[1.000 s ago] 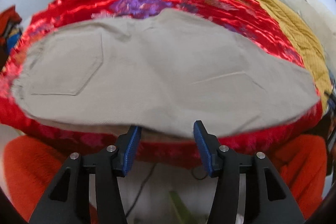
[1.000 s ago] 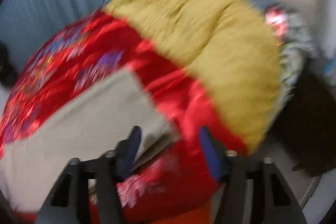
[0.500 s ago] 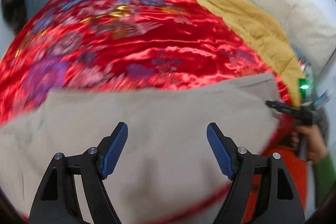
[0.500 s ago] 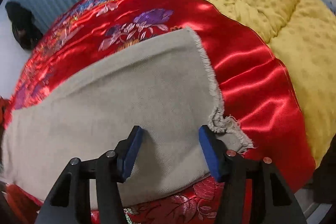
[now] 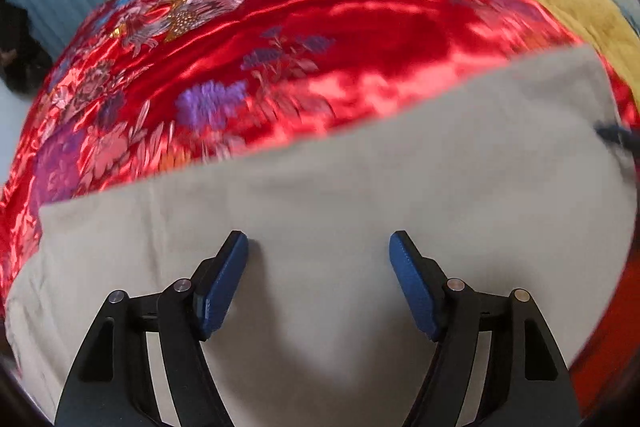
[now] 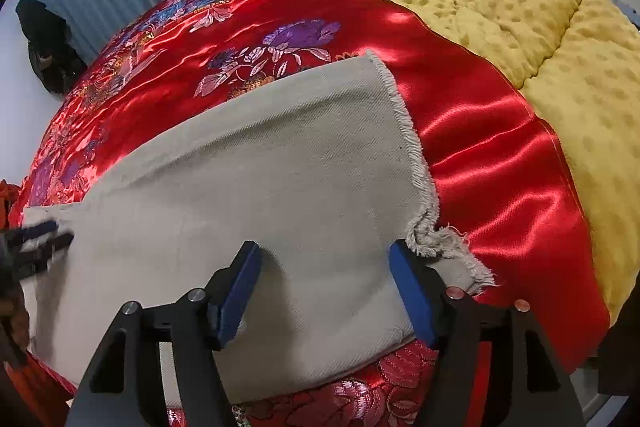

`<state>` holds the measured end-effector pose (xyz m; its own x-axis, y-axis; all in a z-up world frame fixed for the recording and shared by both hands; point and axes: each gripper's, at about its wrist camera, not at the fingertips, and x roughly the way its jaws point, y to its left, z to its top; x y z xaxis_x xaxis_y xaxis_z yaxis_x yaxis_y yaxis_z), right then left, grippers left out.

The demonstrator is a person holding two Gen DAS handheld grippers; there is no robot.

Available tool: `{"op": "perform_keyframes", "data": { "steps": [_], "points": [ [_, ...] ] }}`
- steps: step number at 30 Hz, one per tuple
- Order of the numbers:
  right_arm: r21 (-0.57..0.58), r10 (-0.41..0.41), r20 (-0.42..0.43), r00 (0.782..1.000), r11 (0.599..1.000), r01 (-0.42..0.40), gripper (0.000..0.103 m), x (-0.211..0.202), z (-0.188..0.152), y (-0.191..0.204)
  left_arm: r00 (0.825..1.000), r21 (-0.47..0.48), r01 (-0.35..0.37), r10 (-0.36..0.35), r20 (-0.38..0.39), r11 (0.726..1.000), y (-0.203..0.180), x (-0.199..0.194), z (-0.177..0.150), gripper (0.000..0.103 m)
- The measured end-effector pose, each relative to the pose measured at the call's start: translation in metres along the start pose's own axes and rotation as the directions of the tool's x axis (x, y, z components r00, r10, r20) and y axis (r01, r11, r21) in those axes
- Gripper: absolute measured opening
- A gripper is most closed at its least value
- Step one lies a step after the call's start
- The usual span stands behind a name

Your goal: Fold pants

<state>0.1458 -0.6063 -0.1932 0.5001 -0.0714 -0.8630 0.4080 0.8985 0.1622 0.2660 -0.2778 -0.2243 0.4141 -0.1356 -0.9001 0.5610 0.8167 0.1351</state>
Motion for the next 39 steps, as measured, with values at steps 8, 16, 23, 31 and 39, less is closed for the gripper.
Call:
{"op": "perform_keyframes", "data": {
  "steps": [8,16,23,31,39],
  "points": [
    [0.006,0.01,0.006,1.0,1.0,-0.01,0.069,-0.001,-0.001,0.0,0.998,0.043,-0.001,-0.002,0.061,0.999,-0.033,-0.033,-0.06,0.076],
    [0.012,0.018,0.008,1.0,1.0,-0.018,0.069,-0.001,-0.001,-0.002,0.995,0.114,0.061,-0.07,0.075,0.992,-0.043,-0.064,-0.076,0.075],
    [0.012,0.017,0.009,1.0,1.0,-0.017,0.069,-0.001,-0.001,-0.002,0.985,-0.058,0.063,-0.052,0.166,0.996,0.006,-0.082,-0.039,0.085],
    [0.005,-0.048,0.048,0.998,0.999,0.048,0.065,-0.014,0.001,0.005,0.998,0.05,0.023,-0.026,0.062,0.998,-0.02,-0.035,-0.054,0.078],
    [-0.203,-0.132,0.207,0.97,0.964,0.174,0.086,-0.024,0.096,0.03,0.963,-0.121,0.045,-0.011,0.271,0.992,0.009,-0.048,0.011,0.098]
  ]
}}
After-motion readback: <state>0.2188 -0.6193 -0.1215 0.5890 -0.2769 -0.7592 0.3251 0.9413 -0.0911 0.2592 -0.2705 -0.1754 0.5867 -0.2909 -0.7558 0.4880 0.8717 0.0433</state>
